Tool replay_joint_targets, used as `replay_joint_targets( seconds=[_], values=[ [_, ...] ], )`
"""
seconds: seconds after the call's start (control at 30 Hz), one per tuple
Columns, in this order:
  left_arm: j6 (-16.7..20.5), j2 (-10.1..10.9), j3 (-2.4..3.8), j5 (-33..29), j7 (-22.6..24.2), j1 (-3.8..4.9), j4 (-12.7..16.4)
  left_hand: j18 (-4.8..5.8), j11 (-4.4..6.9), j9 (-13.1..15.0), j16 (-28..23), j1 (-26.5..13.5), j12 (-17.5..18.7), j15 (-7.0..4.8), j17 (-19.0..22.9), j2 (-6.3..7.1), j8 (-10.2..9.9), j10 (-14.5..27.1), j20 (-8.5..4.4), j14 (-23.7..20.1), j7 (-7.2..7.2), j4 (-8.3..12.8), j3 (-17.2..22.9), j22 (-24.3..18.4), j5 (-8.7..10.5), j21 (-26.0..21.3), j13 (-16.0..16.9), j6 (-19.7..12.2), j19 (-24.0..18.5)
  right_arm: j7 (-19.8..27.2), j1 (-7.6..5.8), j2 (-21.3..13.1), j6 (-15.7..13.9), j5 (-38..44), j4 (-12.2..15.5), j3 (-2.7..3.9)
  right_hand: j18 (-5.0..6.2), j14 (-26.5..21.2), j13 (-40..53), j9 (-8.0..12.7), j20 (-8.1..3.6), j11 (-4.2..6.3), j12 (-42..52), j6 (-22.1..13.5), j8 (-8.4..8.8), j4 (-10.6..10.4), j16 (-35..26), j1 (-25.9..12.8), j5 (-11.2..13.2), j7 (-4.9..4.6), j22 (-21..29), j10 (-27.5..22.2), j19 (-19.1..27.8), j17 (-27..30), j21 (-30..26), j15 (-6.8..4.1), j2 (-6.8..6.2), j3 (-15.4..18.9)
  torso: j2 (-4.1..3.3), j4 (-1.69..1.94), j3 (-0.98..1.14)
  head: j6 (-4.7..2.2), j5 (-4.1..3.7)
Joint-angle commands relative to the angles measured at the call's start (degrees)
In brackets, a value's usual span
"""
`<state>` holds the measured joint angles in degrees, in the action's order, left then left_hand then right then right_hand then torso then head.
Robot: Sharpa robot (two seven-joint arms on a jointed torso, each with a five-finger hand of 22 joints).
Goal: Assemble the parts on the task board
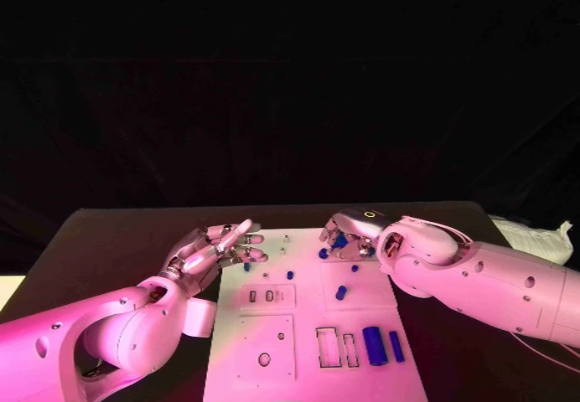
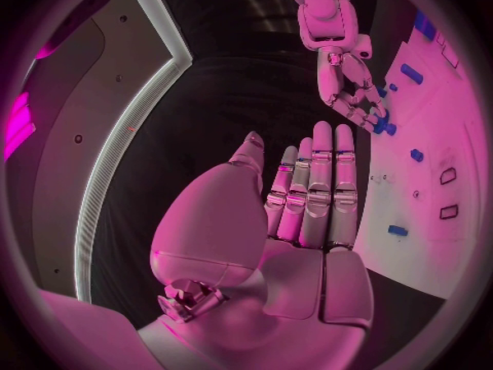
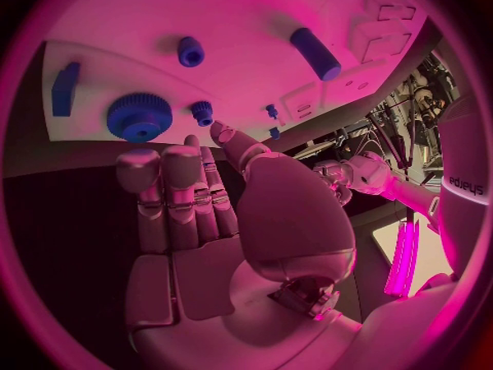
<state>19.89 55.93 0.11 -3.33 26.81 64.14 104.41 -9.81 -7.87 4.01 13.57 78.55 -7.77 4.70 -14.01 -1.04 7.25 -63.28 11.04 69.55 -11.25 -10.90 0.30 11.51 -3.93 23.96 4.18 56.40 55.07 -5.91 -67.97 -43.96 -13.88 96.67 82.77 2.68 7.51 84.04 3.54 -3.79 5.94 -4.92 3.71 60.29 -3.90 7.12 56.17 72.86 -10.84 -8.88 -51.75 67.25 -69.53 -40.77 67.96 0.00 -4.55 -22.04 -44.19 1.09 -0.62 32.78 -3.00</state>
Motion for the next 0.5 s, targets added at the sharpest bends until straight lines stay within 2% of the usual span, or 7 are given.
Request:
replay_joint_targets(
  seconds=[0.03, 0.17, 0.5],
  values=[
    [-1.4, -0.1, 0.06, -0.2, 0.1, 0.12, 0.3, -0.56, -0.4, -0.1, -0.3, 0.5, 0.2, 0.28, -0.1, -0.08, -0.3, 0.2, 0.24, -0.1, -0.51, 0.3, 0.0, 0.0, 0.04, 0.1, -0.1, 0.0, 0.0, -1.8, -0.05, 0.3, 4.2, 3.3, -0.3, 0.02, -0.57, 1.5, 0.1, -0.1, 0.0, -0.07, -0.1, -0.1, 0.19, -0.7, 2.2, 0.1, 0.4, 0.36, -1.6, -0.5, -0.7, -2.2, 1.3, -0.08, -0.56, 0.0, -0.49, 0.16, 0.02, -0.01, -0.15],
    [-1.3, 0.0, 0.06, -0.2, 0.0, 0.13, 0.4, -0.56, -0.4, -0.1, -0.3, 0.5, 0.2, 0.28, -0.1, -0.08, -0.3, 0.2, 0.24, -0.1, -0.51, 0.3, 0.0, 0.0, 0.04, 0.1, -0.1, 0.0, 0.0, -1.9, -0.06, 0.6, 4.9, 3.5, -0.6, 0.02, -0.66, 1.4, 0.1, -0.1, 0.05, -0.08, -0.1, -0.1, 0.18, -1.0, 3.4, 0.3, 0.4, 0.36, -2.4, -0.6, -0.8, -3.2, 1.9, -0.04, -0.69, -0.2, -0.82, 0.17, 0.11, -0.15, -0.17],
    [-1.3, 0.1, 0.06, -0.2, -0.2, 0.14, 0.4, -0.56, -0.48, -0.1, -0.4, 0.5, 0.3, 0.31, -0.3, -0.1, -0.5, 0.3, 0.26, -0.1, -0.62, 0.4, -0.1, 0.0, 0.04, 0.1, -0.1, -0.1, 0.0, -1.8, -0.06, 1.4, 5.5, 3.6, -1.2, 0.01, -1.1, 1.4, 0.1, -0.2, 0.09, -0.01, -0.1, 0.4, 0.09, -1.9, 6.9, 0.7, 0.5, 0.48, -5.3, -0.1, -1.9, -6.9, 4.0, -0.07, -0.47, -0.7, -1.35, 0.6, -0.03, -0.24, -0.52]
  ],
)
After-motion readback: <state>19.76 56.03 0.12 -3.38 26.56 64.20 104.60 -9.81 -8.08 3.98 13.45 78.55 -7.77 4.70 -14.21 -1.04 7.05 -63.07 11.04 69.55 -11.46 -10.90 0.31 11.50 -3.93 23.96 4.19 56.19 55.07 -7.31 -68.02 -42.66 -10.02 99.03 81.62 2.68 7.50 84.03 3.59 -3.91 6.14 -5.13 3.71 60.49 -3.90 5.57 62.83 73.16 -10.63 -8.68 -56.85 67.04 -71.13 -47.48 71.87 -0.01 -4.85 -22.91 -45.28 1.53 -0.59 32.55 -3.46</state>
